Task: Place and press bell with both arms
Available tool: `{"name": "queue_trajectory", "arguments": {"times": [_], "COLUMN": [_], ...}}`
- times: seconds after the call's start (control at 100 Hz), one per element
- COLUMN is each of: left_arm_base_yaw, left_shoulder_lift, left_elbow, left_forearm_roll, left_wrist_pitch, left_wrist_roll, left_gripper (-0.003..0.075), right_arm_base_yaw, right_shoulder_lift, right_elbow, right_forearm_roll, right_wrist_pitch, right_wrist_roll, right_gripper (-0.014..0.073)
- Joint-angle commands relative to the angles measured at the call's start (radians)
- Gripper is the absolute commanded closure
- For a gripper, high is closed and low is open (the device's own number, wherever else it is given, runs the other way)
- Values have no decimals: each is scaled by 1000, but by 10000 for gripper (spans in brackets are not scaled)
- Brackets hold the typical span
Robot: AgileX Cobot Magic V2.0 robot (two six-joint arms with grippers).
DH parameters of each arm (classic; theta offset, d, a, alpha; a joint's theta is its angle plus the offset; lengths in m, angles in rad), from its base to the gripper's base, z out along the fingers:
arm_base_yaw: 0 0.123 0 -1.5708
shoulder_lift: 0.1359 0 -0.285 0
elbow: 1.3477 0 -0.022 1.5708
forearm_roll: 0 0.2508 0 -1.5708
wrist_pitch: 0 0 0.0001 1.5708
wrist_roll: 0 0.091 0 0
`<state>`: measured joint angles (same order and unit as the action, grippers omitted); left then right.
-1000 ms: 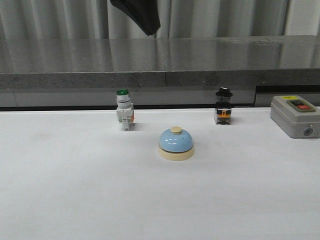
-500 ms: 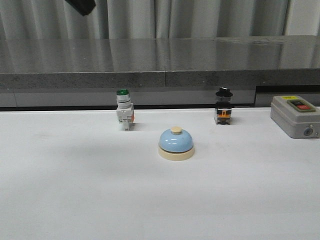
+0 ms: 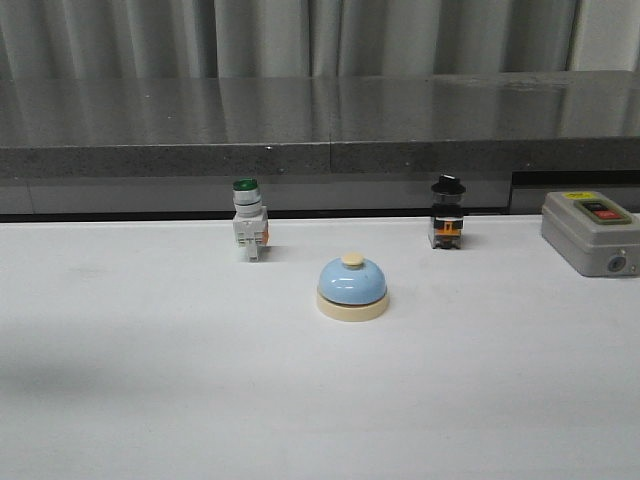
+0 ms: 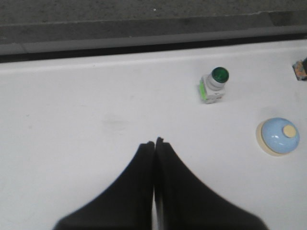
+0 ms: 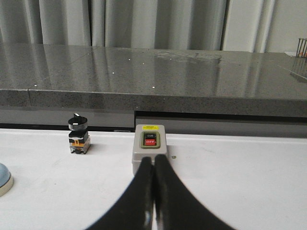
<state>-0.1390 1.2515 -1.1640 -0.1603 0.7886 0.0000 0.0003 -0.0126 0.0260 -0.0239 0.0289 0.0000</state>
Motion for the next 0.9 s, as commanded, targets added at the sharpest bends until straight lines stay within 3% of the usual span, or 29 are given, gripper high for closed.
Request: {"name": "queue_trajectory", "arguments": {"times": [0.0, 0.24, 0.71, 0.89], "left_arm_base_yaw": [33, 97, 98, 98], "left_shoulder_lift": [-97, -307, -720, -831], "left_elbow": [47, 243, 578, 650], "left_forearm_roll": [0, 0, 0, -18], "left_wrist_pitch": [-92, -174, -365, -327], "left_wrist_roll": [-12, -12, -12, -13], "left_gripper": [741, 741, 741, 741], "right_arm_base_yaw": [-6, -6, -6, -6], "right_shoulder_lift": [-17, -17, -17, -17], "right_elbow": [-14, -14, -14, -14], "right_forearm_roll": [5, 5, 5, 5], "right_wrist_pitch": [-78, -78, -78, -78], "right_wrist_roll": [-6, -6, -6, -6], "right_gripper": [654, 654, 654, 654]}}
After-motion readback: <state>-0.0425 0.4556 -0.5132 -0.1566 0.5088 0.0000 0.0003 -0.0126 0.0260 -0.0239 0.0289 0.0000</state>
